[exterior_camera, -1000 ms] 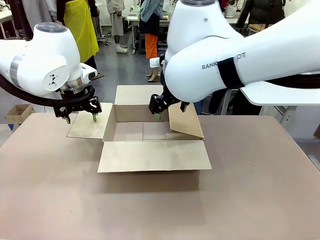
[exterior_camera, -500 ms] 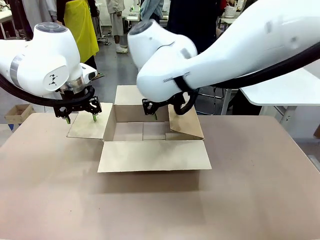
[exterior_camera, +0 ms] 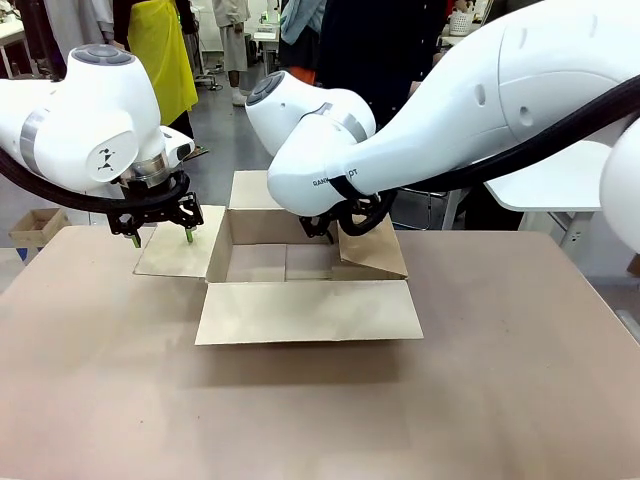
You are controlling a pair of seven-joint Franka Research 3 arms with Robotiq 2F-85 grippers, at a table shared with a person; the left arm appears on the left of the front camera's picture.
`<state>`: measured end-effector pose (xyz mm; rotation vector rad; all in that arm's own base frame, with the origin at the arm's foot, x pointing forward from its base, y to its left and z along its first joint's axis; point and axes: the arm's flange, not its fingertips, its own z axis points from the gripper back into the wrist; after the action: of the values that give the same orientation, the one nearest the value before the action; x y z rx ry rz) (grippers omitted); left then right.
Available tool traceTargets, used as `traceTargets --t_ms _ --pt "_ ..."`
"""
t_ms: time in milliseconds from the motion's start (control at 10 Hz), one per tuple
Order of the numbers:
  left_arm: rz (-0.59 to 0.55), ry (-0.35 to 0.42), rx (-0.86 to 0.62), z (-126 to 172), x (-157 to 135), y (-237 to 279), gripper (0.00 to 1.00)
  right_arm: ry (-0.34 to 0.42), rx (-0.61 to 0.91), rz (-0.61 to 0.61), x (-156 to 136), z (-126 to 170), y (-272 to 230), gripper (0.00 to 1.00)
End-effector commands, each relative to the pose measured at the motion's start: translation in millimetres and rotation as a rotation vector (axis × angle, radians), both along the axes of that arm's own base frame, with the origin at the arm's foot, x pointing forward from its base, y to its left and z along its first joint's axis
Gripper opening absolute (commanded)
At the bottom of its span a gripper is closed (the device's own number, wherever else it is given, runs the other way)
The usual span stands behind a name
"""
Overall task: Pack the gift set into the box.
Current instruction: Place both hands on the side flaps of the Package Box and spread them outward.
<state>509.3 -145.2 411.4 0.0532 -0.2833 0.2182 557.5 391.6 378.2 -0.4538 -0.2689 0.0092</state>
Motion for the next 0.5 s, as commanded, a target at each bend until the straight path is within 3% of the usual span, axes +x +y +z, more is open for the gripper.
traceTargets --t_ms 0,400 --pt "0.019 -0.008 0.02 1 0 -2 1.0 -0.048 -0.069 -0.043 -5 11 -12 1.0" --pt "0.019 -0.008 0.02 1 0 -2 1.0 -0.079 -0.032 -0.087 -10 51 -59 1.0"
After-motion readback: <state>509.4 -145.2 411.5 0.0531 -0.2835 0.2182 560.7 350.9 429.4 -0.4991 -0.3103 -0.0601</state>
